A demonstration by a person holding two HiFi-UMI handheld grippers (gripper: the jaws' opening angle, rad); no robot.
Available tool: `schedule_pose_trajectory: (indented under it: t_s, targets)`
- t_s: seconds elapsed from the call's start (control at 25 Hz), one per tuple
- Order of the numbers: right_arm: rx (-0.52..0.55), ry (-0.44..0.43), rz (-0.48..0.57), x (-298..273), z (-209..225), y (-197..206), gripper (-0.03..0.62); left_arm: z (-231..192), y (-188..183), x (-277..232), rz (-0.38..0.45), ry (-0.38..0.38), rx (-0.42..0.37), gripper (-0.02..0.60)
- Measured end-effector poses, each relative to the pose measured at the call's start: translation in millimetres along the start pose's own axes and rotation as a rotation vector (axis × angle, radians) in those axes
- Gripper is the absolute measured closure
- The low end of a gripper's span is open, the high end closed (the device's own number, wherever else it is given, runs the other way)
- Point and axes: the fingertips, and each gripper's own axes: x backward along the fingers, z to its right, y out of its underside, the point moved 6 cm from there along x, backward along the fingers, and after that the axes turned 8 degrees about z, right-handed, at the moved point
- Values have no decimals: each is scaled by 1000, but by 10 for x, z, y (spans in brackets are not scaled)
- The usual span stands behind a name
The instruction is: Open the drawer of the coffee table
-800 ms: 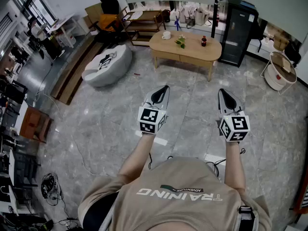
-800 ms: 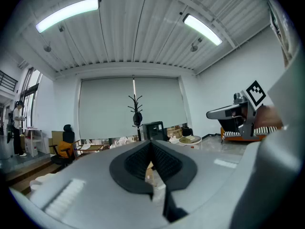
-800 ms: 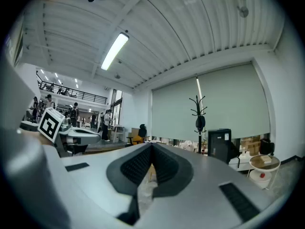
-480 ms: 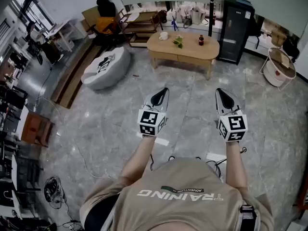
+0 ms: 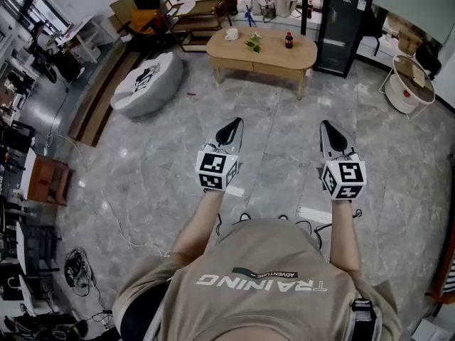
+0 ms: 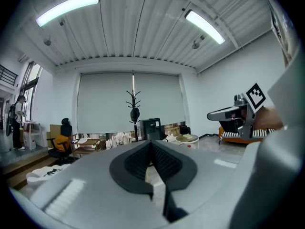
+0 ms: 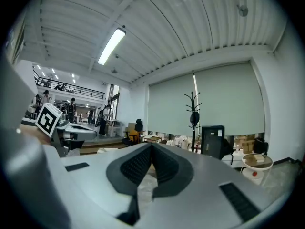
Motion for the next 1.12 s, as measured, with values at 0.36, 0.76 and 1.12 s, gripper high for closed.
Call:
schedule_pose_trajectory:
  t_s: [0.36, 0.76, 1.12]
  targets:
    - [-37, -104, -36, -89, 247, 200, 589, 153, -45, -101, -7, -66, -16, 575]
    - [-36, -151, -97, -291, 212, 463, 589, 33, 225, -274, -41, -50, 28, 575]
    - [8, -72, -99, -777, 208, 509, 589, -601, 457, -747, -18, -1, 146, 575]
